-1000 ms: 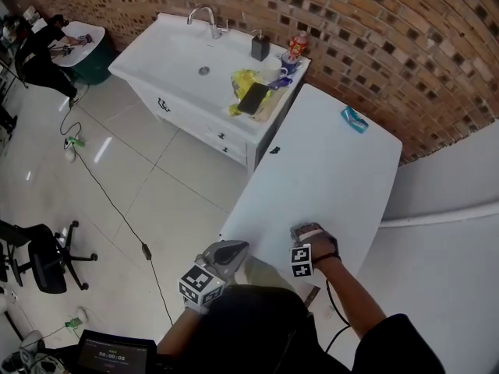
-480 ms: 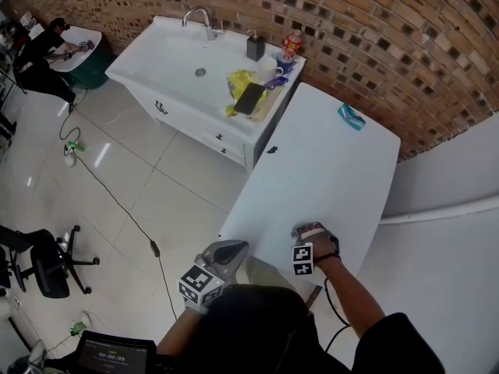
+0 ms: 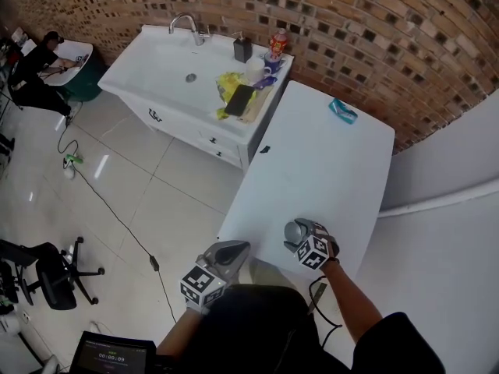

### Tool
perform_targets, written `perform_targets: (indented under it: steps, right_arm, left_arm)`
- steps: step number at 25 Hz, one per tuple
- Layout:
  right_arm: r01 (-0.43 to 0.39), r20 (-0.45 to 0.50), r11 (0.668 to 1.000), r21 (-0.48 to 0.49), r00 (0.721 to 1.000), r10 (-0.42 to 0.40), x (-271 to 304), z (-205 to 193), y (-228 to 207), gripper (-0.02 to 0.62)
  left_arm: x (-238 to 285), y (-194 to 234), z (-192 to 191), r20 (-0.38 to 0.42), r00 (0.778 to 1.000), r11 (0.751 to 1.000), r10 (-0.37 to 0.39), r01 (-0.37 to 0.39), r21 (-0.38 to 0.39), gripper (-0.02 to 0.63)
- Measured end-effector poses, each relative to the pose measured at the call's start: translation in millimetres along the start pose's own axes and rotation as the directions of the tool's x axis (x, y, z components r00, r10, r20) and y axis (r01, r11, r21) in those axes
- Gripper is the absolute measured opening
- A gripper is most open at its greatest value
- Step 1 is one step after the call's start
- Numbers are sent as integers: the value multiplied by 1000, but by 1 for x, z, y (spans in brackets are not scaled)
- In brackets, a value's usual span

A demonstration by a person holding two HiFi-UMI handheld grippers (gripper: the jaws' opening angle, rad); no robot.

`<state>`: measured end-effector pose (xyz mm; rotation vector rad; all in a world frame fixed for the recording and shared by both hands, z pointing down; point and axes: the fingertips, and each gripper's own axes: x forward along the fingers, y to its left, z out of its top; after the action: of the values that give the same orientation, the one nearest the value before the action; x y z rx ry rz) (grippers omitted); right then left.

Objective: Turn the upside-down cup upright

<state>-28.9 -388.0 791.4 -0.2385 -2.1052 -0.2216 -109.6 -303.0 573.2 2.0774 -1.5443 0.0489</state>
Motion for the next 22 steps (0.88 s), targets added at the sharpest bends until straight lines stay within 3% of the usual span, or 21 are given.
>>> perform_targets:
  steps: [4, 9, 16, 22]
  right_arm:
    - [-41, 193, 960, 276, 981, -14, -8, 13, -7, 341]
    - [-110, 364, 906, 408, 930, -51, -11, 15, -4, 341]
    - [-92, 375, 880, 466, 922, -102, -17, -7, 13, 341]
    - [-61, 339, 865, 498, 932, -130, -22, -26, 25, 336]
  left_arm:
    - [0, -4, 0, -11, 1000, 1000, -5, 5, 12, 15]
    - [7, -12, -2, -34, 999, 999, -26, 27, 30, 15]
    - [18, -27, -2, -58, 995, 995, -79, 82, 50, 15]
    - [25, -37, -4, -81, 990, 990, -119, 125, 63, 15]
